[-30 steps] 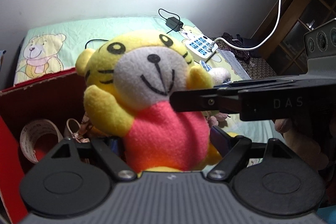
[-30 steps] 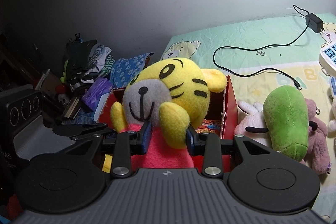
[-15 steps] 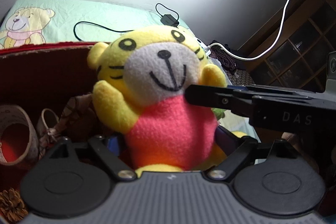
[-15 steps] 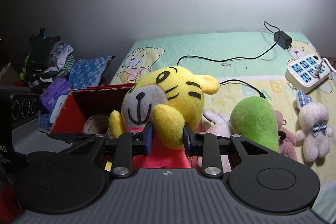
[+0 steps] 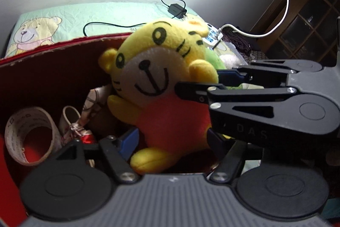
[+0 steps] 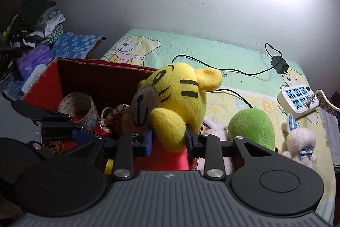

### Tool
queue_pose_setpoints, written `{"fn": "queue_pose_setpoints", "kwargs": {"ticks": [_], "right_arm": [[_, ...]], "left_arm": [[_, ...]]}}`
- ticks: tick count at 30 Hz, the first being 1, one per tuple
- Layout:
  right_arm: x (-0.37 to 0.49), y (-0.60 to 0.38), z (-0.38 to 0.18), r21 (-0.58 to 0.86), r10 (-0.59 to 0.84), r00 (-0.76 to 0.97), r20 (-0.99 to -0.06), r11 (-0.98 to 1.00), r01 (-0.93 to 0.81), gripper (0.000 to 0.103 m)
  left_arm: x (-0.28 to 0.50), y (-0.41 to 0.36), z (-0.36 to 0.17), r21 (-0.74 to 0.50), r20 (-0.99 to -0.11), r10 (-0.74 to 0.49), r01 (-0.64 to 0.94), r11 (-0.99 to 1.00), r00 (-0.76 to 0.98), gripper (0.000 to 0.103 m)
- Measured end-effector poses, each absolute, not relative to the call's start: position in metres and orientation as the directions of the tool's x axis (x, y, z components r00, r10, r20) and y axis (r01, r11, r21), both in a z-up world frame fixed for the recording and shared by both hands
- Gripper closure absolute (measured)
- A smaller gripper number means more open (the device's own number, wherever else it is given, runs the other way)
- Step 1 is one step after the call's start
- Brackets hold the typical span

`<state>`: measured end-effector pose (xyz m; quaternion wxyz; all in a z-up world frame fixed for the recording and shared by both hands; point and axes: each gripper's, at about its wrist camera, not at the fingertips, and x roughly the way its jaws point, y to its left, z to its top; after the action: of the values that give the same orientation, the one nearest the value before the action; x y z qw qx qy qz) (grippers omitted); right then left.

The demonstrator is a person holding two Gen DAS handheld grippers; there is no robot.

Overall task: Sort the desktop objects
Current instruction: 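Carry the tiger plush with the right tool over the red box, then lower the tiger plush into the red box and open the right tool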

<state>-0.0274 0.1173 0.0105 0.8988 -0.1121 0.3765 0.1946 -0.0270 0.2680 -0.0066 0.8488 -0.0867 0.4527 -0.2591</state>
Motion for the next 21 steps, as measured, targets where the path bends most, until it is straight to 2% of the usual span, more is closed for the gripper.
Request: {"fn": "queue_pose_setpoints", "kwargs": {"ticks": [3, 6, 14, 21], "right_arm": [[-0.026, 0.113, 0.008, -0.037, 0.268, 0.635, -0.725, 0.905, -0.424, 0.065], [-0.022, 0.104, 0.007, 0.041, 0.303, 0.616, -0.727, 0.915, -0.401, 0.063], [-0.027, 0.088, 0.015, 0.161, 0.377, 0.635, -0.674, 0.914, -0.373, 0.062], [-0.022, 0.083, 0.008, 0.235, 0.400, 0.604, -0.689, 0.912, -0.336, 0.062]], "left_arm": [[-0.020, 0.262, -0.013, -0.371, -0.735, -0.509, 0.363, 0.855, 0.448, 0.035], [-0.014, 0.264, -0.014, -0.389, -0.736, -0.517, 0.351, 0.852, 0.438, 0.035], [-0.004, 0.258, -0.021, -0.410, -0.741, -0.527, 0.343, 0.845, 0.416, 0.034], [-0.004, 0.265, -0.027, -0.435, -0.745, -0.531, 0.309, 0.846, 0.405, 0.026]]}}
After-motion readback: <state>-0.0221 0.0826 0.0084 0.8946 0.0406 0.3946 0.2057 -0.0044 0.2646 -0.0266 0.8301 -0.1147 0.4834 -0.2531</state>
